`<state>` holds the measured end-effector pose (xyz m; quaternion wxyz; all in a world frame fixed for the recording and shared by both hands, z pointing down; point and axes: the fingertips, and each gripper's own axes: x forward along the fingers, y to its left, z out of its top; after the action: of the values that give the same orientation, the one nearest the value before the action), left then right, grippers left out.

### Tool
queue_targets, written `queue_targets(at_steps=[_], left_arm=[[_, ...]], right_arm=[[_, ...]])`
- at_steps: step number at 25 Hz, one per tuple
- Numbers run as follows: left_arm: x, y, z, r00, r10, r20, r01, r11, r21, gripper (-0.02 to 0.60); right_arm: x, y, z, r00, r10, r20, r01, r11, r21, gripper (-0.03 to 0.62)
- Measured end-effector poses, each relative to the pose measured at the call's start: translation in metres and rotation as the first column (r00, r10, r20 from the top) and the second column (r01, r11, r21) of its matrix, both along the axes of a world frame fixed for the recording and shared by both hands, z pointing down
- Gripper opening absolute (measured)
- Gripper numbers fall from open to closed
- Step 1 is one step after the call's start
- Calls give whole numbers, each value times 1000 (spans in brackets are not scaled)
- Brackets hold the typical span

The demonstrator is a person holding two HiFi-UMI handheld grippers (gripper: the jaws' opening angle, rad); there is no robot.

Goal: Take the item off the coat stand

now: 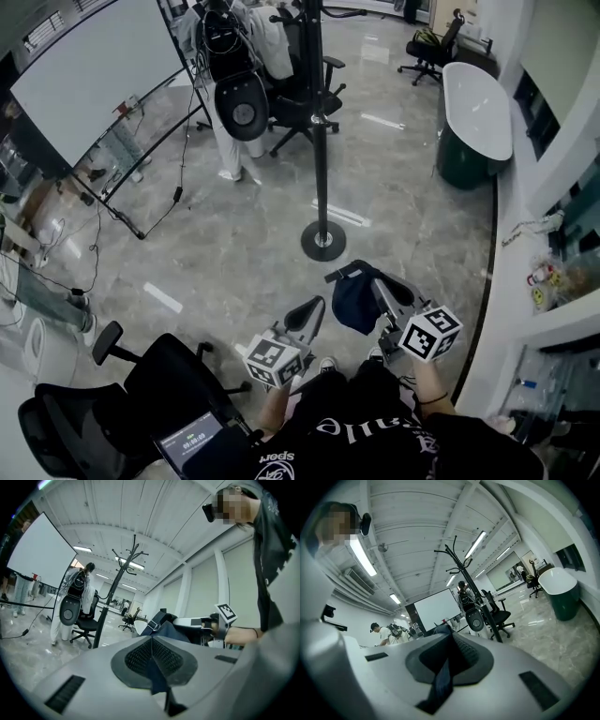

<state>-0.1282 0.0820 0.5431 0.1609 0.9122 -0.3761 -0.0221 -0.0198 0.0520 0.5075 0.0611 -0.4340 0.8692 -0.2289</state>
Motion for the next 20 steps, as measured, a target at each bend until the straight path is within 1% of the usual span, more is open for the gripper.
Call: queue_targets(at_steps=[4, 9, 13, 18, 20], left_arm=[[15, 21, -5, 1000, 24, 1, -24, 1000, 7, 6], [35, 42, -11, 1000, 20, 9, -21, 999, 30, 6], [63, 74, -6, 1000, 19, 10, -19, 1000, 12, 6], [96, 104, 2, 1000, 5, 10, -5, 999, -35, 6], [110, 117, 3, 1000, 8, 12, -8, 999, -39, 6]], right_arm=[[18, 25, 2, 1000, 23, 5, -23, 1000, -16, 31], [41, 53, 7, 999, 31, 22, -30, 999, -21, 31], [68, 79, 14, 999, 38, 15, -38, 999, -26, 31], [103, 107, 18, 999, 38, 3, -38, 998, -43, 31], [116, 120, 20, 999, 36, 1, -36, 998, -51, 31]])
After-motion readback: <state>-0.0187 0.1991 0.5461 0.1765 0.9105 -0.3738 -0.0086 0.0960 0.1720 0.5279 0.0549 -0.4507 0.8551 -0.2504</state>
